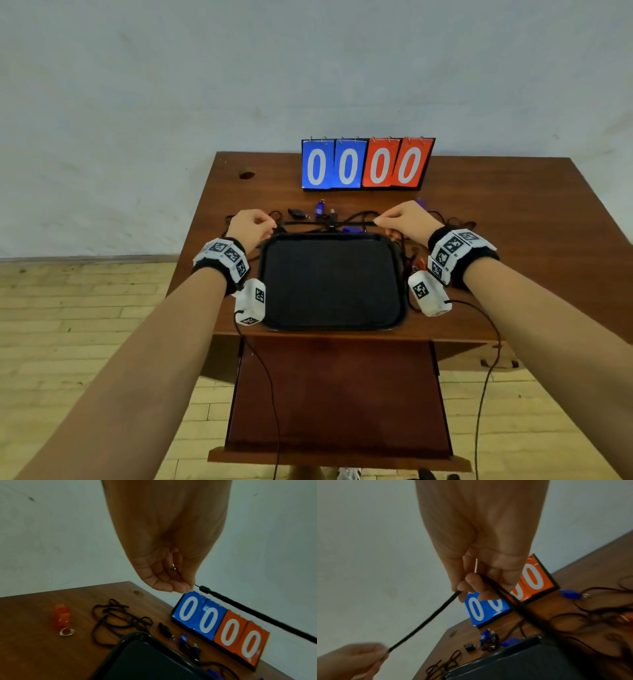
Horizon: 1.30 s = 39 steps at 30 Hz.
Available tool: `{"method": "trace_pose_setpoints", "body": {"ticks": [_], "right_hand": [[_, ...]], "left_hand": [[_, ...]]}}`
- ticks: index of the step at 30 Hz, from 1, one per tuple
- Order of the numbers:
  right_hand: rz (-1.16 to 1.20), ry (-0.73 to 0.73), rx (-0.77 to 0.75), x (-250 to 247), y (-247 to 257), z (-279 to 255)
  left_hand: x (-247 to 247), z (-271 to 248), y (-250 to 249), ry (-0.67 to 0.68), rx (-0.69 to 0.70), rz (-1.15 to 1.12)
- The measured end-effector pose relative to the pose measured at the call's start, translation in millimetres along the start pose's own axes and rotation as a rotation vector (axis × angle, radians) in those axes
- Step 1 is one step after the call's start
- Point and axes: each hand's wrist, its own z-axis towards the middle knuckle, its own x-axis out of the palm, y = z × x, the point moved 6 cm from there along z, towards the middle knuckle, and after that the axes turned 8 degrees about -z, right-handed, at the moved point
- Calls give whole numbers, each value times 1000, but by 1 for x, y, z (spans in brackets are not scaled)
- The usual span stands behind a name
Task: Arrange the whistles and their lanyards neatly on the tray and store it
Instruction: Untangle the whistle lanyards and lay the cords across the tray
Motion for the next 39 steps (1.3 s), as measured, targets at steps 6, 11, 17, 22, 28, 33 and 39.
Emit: {"method": "trace_pose_setpoints", "body": {"ticks": [6, 11, 17, 22, 28, 33, 39], "right_hand": [[135, -55, 187, 7, -53, 33], [165, -91, 292, 22, -98, 59], [77, -200, 445, 39, -144, 82], [141, -271, 454, 48, -165, 96], [34, -396, 457, 42, -178, 101], [84, -395, 423, 42, -186, 99], [30, -398, 335, 41, -176, 93]], "left_hand": [[-11, 35, 61, 18, -91, 115], [-2, 64, 99, 39, -178, 168], [11, 82, 125, 63, -210, 217], [17, 94, 142, 33, -211, 190], [24, 91, 146, -59, -210, 153], [25, 80, 139, -103, -155, 138], [23, 76, 135, -167, -238, 231]]}}
